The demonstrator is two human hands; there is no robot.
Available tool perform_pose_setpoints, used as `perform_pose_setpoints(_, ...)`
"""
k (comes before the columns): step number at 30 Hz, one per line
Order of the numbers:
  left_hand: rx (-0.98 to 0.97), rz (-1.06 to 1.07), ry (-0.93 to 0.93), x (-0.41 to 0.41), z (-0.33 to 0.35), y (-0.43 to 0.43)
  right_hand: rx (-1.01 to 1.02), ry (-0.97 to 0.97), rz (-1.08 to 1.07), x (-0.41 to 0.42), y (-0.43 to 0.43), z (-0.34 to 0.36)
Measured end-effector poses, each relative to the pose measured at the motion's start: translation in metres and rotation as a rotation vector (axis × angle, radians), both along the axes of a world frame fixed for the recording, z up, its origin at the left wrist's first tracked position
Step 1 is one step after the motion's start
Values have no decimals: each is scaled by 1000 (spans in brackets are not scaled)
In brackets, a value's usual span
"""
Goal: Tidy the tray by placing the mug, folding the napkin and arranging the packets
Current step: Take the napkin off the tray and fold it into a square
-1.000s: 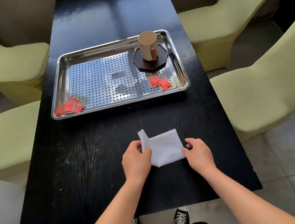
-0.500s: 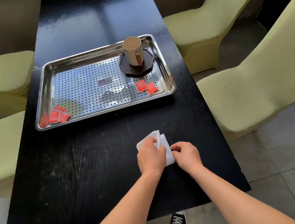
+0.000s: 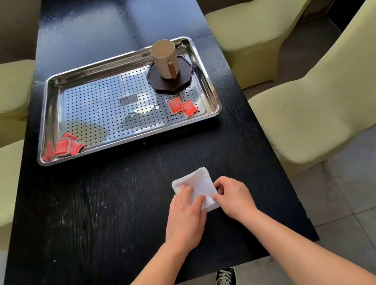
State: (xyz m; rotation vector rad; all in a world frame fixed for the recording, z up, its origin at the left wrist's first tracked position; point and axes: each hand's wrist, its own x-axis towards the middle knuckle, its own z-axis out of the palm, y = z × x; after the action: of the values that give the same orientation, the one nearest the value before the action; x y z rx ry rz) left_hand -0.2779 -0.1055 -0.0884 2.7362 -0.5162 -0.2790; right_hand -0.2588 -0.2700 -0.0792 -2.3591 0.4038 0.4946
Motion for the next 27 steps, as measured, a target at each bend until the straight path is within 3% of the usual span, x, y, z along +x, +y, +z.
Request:
perform_pose_setpoints(5, -47, 93, -73, 14, -4, 2, -100, -36, 21, -2, 2, 5)
perform_pose_setpoints(11, -15, 45, 15, 25, -14, -3, 41, -27, -167, -13, 7, 11)
perform_pose_setpoints(17, 214, -102, 25, 25, -27, -5, 43, 55, -168, -18, 6, 3)
perform_pose_setpoints(19, 244, -134, 26, 24, -32, -3, -4, 30, -124, -16, 4, 0)
perform_pose_setpoints(21, 244, -148, 25, 23, -37, 0, -79, -120, -54, -15, 3, -3)
perform_pose_setpoints(24, 232, -143, 26, 22, -42, 0, -167, -346, 209, -8, 2, -9)
perform_pose_setpoints(27, 220, -131, 17, 21, -45, -1, -320, -231, 516, 0, -3, -20)
